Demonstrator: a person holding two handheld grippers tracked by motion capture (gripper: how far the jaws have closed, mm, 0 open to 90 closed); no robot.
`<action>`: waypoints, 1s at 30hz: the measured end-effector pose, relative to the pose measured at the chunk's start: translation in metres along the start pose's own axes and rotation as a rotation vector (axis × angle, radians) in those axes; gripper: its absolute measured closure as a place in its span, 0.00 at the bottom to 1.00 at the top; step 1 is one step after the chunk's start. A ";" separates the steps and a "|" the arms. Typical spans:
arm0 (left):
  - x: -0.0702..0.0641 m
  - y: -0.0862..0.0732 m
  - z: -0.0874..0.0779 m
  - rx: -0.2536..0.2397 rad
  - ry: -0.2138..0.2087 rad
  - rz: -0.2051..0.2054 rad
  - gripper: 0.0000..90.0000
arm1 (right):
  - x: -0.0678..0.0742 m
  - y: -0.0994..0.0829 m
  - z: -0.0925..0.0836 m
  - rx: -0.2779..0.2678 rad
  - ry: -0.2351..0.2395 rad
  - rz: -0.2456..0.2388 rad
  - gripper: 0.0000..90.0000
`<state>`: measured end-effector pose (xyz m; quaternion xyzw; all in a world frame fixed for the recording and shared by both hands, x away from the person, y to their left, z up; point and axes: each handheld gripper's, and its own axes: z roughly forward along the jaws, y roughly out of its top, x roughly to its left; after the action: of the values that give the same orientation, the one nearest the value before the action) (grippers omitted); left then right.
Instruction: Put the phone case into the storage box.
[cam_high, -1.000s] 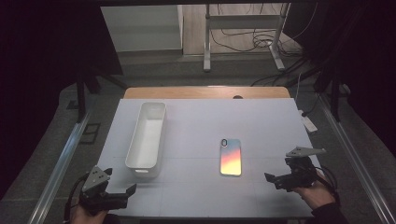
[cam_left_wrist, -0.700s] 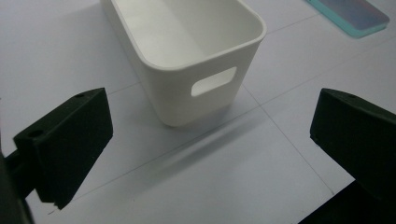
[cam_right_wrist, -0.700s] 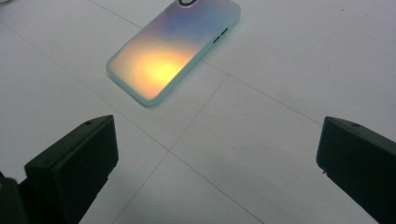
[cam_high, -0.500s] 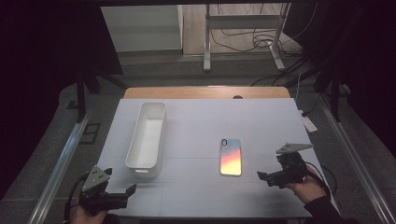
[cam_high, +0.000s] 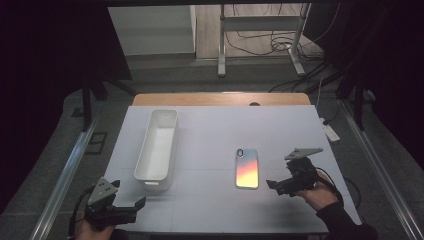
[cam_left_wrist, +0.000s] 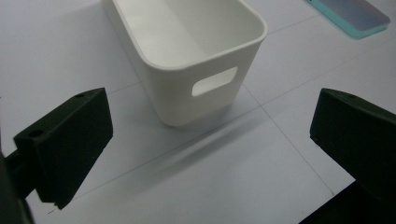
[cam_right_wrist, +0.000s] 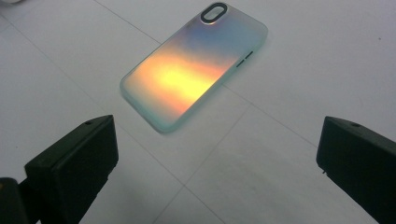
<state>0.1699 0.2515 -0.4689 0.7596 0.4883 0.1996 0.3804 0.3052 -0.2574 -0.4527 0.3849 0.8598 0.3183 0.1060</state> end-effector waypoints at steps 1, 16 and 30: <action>0.000 0.000 0.000 0.000 0.000 0.000 0.00 | 0.000 0.000 0.000 0.000 0.000 0.000 0.00; 0.000 0.000 0.000 0.000 -0.004 0.002 0.00 | 0.008 0.017 0.020 0.017 0.033 -0.048 0.00; 0.000 0.000 0.001 0.004 -0.004 0.007 0.00 | 0.013 0.028 0.032 0.037 0.040 -0.065 0.00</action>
<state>0.1703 0.2511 -0.4690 0.7626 0.4853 0.1984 0.3790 0.3268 -0.2187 -0.4590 0.3521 0.8796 0.3062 0.0922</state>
